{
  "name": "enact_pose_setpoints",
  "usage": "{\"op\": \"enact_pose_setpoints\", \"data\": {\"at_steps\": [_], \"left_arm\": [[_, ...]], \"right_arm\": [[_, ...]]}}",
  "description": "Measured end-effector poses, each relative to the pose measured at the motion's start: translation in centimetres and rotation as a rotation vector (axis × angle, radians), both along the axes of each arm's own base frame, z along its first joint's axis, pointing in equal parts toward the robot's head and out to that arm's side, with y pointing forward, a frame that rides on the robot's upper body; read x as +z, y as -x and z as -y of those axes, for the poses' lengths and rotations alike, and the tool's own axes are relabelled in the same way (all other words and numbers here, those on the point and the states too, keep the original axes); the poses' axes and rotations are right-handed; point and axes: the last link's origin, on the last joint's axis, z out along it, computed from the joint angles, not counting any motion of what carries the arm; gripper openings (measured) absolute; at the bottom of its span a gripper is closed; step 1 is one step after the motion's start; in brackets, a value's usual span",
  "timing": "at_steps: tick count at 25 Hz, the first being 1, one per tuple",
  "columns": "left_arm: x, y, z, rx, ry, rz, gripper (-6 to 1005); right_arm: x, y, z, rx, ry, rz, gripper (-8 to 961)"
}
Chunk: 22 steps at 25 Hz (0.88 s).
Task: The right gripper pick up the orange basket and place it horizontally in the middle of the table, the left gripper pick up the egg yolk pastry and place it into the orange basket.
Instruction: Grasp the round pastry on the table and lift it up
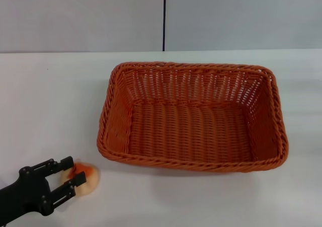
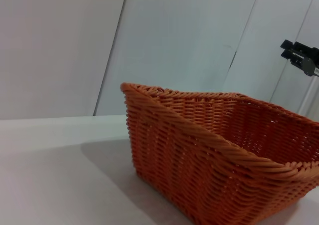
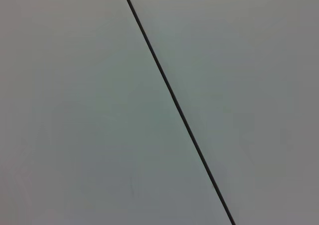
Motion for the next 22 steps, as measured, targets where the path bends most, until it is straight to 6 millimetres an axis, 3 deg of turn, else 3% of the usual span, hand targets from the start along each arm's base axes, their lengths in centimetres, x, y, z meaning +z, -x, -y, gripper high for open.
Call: {"op": "enact_pose_setpoints", "data": {"at_steps": [7, 14, 17, 22], "left_arm": [[-0.37, -0.10, -0.35, 0.004, 0.022, -0.003, 412], [-0.41, -0.13, -0.38, -0.001, 0.025, -0.006, 210], [-0.41, -0.14, -0.42, -0.004, 0.024, -0.008, 79], [-0.37, -0.16, -0.51, -0.006, 0.023, -0.009, 67]], "right_arm": [[-0.07, 0.01, 0.01, -0.001, 0.001, -0.002, 502], [-0.13, 0.00, 0.04, -0.001, 0.002, -0.002, 502], [-0.18, -0.01, 0.07, -0.001, 0.003, -0.004, 502], [-0.17, -0.03, 0.09, -0.003, 0.002, -0.005, 502]]}}
